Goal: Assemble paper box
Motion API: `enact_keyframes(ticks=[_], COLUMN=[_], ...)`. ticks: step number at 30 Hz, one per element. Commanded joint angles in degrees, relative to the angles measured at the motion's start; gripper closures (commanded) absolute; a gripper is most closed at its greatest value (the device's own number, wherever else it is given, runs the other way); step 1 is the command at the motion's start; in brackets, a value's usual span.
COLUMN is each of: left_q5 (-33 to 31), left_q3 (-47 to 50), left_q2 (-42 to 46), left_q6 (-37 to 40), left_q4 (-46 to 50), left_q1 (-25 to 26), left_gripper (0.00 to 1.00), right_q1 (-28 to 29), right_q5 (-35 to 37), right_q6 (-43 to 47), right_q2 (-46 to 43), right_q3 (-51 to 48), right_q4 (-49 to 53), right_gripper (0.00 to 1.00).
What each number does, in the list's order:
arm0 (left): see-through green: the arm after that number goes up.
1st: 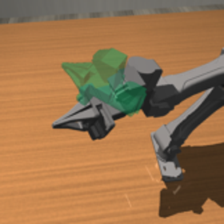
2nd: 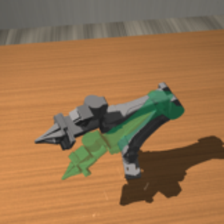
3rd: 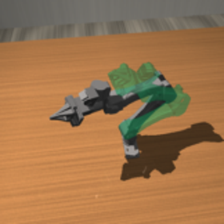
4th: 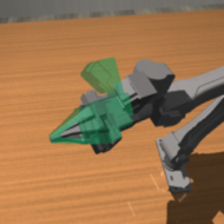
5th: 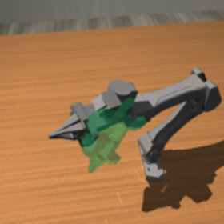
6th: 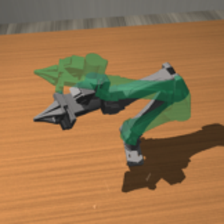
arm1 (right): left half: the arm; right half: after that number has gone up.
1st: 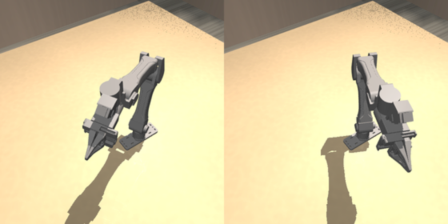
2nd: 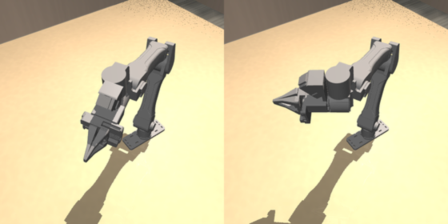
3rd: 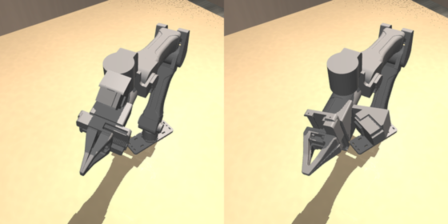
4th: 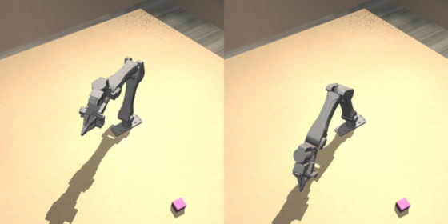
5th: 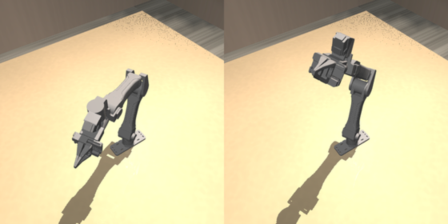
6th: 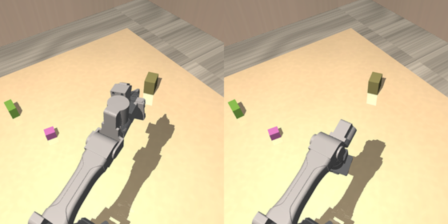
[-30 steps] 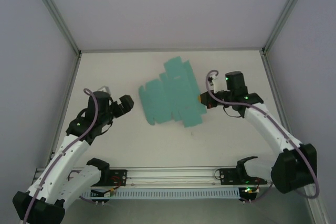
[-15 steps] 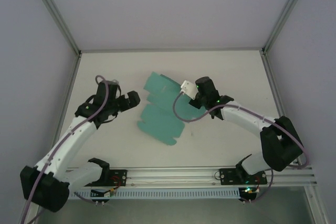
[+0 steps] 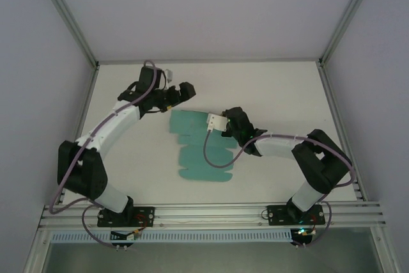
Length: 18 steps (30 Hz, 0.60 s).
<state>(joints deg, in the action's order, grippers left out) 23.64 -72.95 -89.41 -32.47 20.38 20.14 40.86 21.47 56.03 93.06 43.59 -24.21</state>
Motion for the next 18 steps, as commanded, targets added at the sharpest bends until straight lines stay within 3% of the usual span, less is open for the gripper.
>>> enact_keyframes(ticks=[1,9,18], left_q5=[8.7,3.7,2.0], left_q3=[-0.6,-2.4,-0.1], left_q2=[-2.9,-6.1,-6.6], left_q6=[-3.9,-2.1,-6.0], left_q4=[-5.8,1.9,-1.5], left_q1=[2.5,4.2,5.2], left_gripper=[0.0,0.02,0.12], right_q1=[-0.1,-0.1,0.1], right_q5=[0.6,2.4,3.0], right_q6=[-0.1,-3.1,-7.1], right_q2=[-0.3,0.5,-2.6], right_q3=[1.2,1.9,0.6], right_q4=[-1.9,-3.2,-6.2], right_gripper=[1.0,1.0,1.0])
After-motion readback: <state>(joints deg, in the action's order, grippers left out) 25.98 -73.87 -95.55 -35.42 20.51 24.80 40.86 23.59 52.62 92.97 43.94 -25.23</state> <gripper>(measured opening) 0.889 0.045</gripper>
